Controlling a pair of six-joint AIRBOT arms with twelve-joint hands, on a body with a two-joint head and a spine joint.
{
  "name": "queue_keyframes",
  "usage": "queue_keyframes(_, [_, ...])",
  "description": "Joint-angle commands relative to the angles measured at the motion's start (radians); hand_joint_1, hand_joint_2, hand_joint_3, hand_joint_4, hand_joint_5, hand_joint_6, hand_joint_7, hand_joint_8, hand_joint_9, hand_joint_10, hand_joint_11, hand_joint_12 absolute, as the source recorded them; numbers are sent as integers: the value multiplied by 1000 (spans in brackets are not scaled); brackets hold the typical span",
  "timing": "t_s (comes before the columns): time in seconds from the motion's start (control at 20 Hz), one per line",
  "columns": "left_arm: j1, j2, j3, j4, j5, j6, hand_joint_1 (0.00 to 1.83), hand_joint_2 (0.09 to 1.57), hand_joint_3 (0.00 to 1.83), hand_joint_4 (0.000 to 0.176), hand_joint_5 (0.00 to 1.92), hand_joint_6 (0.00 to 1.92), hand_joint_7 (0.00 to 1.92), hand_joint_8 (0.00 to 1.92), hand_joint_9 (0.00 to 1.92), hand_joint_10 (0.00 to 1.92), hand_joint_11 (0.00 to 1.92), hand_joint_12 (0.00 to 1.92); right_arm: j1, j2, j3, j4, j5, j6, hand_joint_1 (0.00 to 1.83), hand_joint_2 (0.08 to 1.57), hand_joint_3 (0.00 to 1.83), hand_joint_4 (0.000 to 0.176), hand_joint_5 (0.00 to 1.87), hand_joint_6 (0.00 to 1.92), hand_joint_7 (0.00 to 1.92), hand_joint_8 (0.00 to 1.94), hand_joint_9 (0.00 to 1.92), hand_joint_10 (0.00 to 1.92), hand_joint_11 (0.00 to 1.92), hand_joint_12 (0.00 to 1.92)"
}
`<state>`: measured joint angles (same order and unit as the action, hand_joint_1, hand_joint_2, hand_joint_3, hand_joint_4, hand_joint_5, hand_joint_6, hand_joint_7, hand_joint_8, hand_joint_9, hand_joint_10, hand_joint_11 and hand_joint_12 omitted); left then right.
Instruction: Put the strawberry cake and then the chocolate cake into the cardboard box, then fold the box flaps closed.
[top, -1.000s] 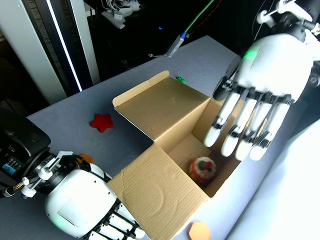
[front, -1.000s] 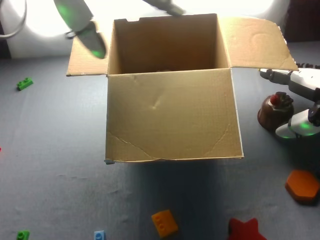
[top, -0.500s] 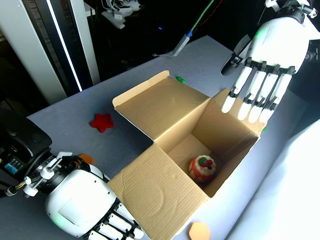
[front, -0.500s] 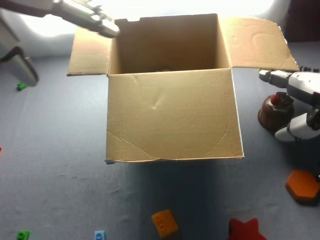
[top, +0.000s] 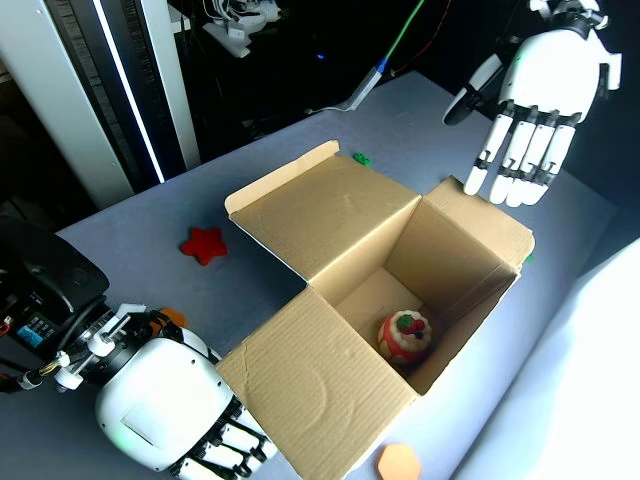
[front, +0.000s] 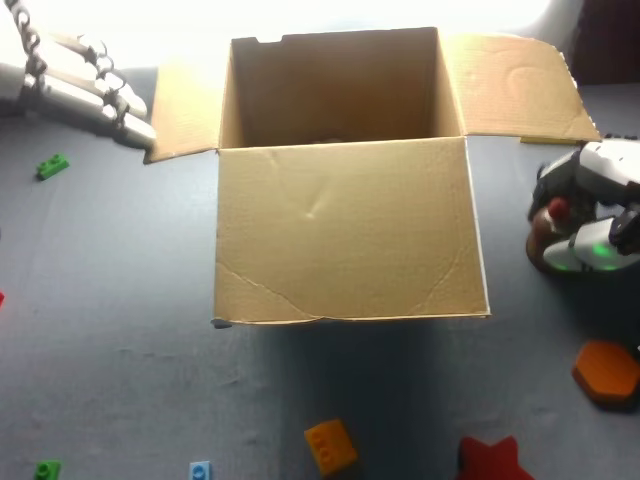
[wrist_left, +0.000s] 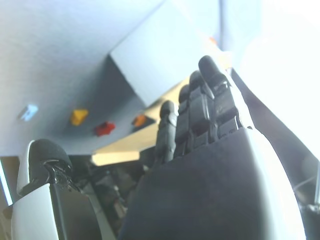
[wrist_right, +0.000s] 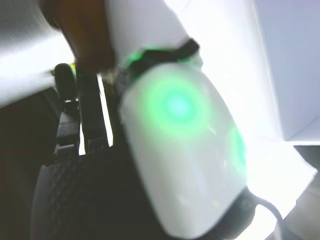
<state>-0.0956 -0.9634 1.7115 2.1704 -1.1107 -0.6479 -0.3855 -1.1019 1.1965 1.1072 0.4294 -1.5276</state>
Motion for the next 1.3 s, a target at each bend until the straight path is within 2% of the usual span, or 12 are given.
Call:
queue_keyframes(0.0, [6,18,-4,-99,27,7,523,910,1,77,120,4,136,3,173,2,0,816,6,14,2,-26,67,1,1351,1165,0,0,899,933,960,1140,708,1533,302,1919])
queue_keyframes(0.1, [58,36,-21,-156,40,25,527,926,4,73,104,0,121,1,164,0,0,773,14,17,2,-26,67,1,1223,1160,3,0,896,977,923,1268,659,1379,260,1921])
queue_keyframes(0.2, [105,52,-35,-224,53,48,539,927,3,77,111,2,122,1,175,4,0,781,20,26,1,-26,67,3,1210,1171,3,0,873,1025,899,1306,620,1398,237,1921])
queue_keyframes(0.25, [133,62,-40,-270,63,60,527,930,3,79,114,2,130,3,186,6,0,803,22,38,-4,-26,67,4,1320,1177,1,0,877,1007,926,1208,666,1531,270,1921])
queue_keyframes(0.4, [192,79,-45,-347,91,87,549,923,0,78,108,1,122,1,177,1,0,786,34,94,-37,-26,82,4,1338,1192,2,0,842,1086,903,1210,660,1582,265,1921])
queue_keyframes(0.5, [221,90,-51,-372,110,113,534,933,2,68,127,7,131,3,191,5,0,814,48,141,-64,-26,89,4,1333,1200,2,0,825,1135,891,1215,646,1592,274,1921])
queue_keyframes(0.55, [236,93,-54,-381,115,120,539,930,0,72,119,3,128,2,190,4,0,815,60,168,-75,-26,89,4,1222,1185,1,0,842,1117,885,1268,614,1445,255,1921])
queue_keyframes(0.7, [274,106,-78,-390,116,135,543,935,3,76,115,1,130,2,173,1,0,798,99,218,-92,-38,111,-3,1205,1171,0,0,877,1041,900,1279,632,1402,260,1921])
queue_keyframes(0.75, [286,107,-82,-394,122,138,544,934,2,75,116,1,128,1,172,0,0,783,113,231,-99,-78,119,7,1203,1175,1,0,875,1039,883,1308,611,1419,270,1921])
queue_keyframes(0.9, [379,106,-95,-485,160,174,550,936,2,72,133,3,140,2,198,7,0,809,129,281,-145,-368,259,136,1219,1164,0,0,890,982,919,1284,618,1420,248,1921])
queue_keyframes(1.0, [440,97,-98,-515,166,202,541,933,0,71,116,1,129,0,180,2,0,792,131,295,-171,-504,343,191,1208,1174,2,0,863,1037,896,1306,618,1420,251,1921])
queue_keyframes(1.25, [458,79,-101,-586,182,257,576,946,4,67,115,4,145,3,194,4,0,784,183,299,-211,-642,409,255,1193,1183,1,0,841,1125,880,1290,585,1443,254,1921])
